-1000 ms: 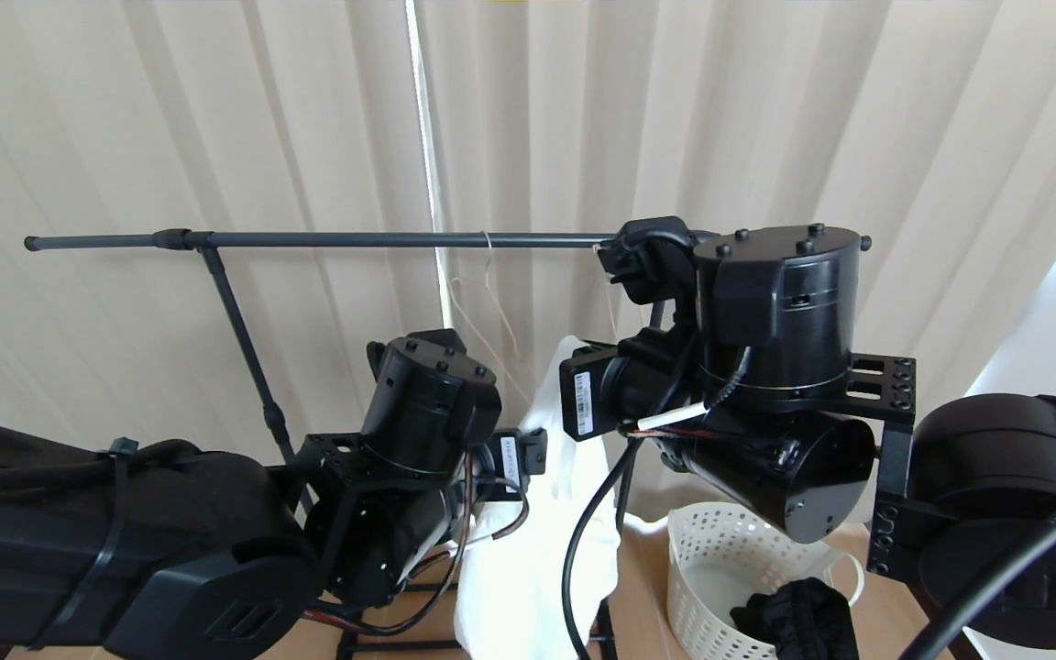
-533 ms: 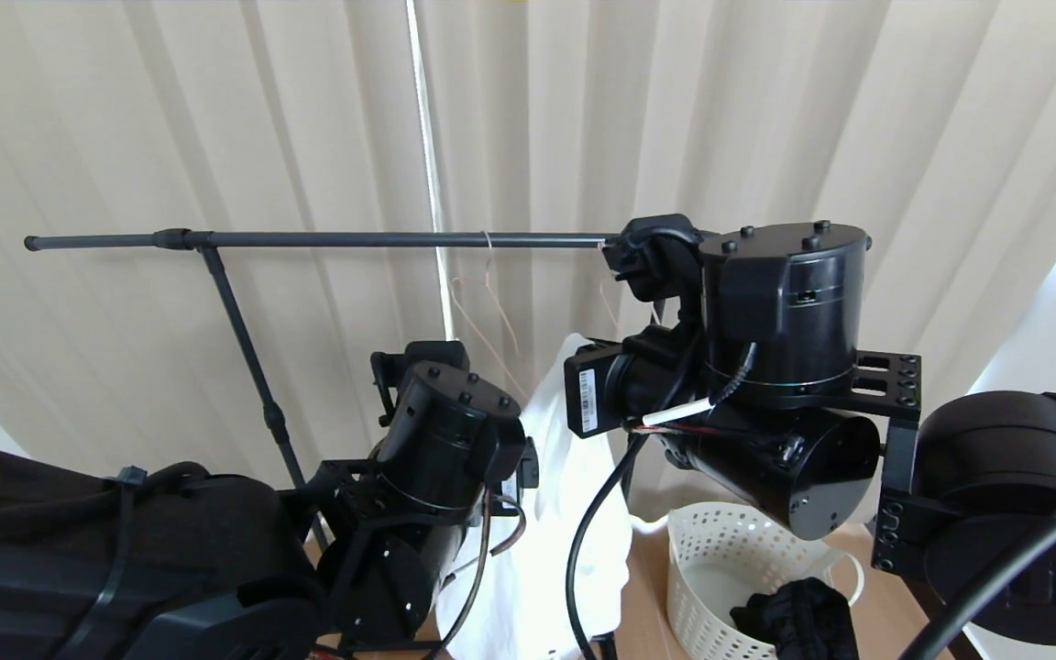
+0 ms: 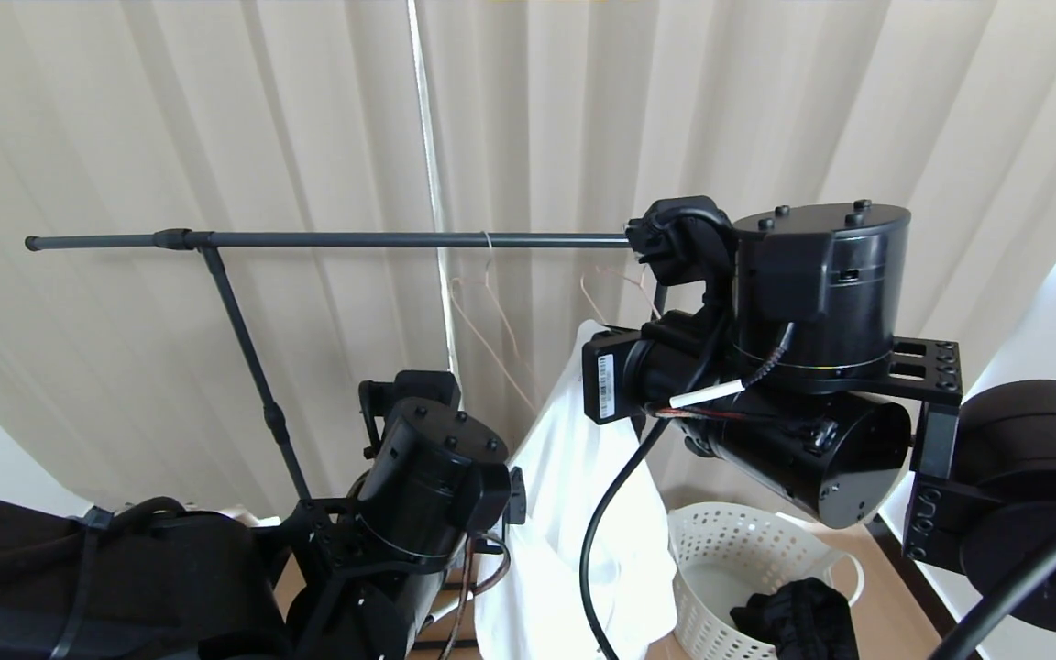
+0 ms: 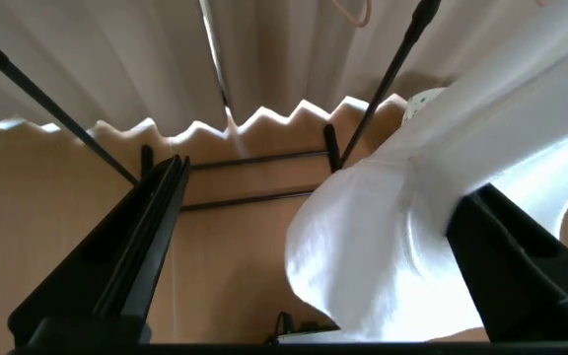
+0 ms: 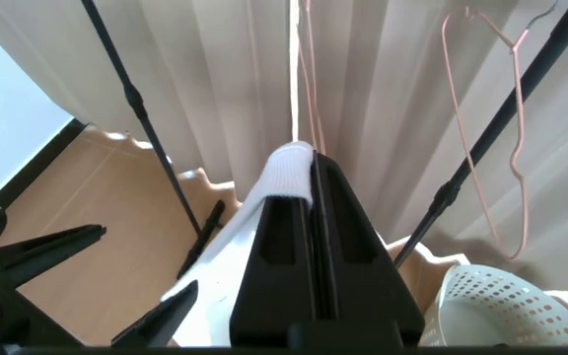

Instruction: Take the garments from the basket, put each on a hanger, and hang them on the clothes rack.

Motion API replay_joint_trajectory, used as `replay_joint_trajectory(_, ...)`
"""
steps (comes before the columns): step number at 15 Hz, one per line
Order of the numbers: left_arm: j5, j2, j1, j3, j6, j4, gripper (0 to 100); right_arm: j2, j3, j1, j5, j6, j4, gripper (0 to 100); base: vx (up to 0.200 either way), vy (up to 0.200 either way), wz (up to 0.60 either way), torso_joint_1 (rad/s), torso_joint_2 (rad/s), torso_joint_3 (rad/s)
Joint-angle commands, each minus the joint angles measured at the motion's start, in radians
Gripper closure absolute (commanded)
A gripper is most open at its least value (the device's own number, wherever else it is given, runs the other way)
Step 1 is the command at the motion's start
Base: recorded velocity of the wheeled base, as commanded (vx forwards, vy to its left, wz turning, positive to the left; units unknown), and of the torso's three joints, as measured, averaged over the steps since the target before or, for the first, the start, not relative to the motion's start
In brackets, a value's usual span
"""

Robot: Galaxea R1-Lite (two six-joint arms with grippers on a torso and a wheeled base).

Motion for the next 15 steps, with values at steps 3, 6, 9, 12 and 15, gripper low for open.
replay_joint_trajectory(3,0.000,0.007,0.025,0.005,-0.002,-0.001,0,-0.019,0.015,0.000,0.000,0.000,-0.003,100,0.000,0.000,0.00,0.000,0.00,0.000)
replay_joint_trajectory(6,-0.001,0.018,0.034,-0.006,0.000,-0.021,0,-0.022,0.032,0.007,0.000,-0.008,-0.006,100,0.000,0.000,0.00,0.000,0.00,0.000)
replay_joint_trajectory(9,-0.001,0.021,0.034,-0.035,0.001,-0.032,0,-0.014,0.038,0.013,0.000,-0.012,-0.006,100,0.000,0.000,0.00,0.000,0.00,0.000)
replay_joint_trajectory(12,-0.001,0.032,0.034,-0.054,0.001,-0.032,0,-0.017,0.038,0.014,0.000,-0.012,-0.006,100,0.000,0.000,0.00,0.000,0.00,0.000)
replay_joint_trajectory(15,-0.001,0.058,0.046,-0.074,0.001,-0.031,0,-0.022,0.039,0.016,0.000,-0.014,-0.006,100,0.000,0.000,0.00,0.000,0.00,0.000)
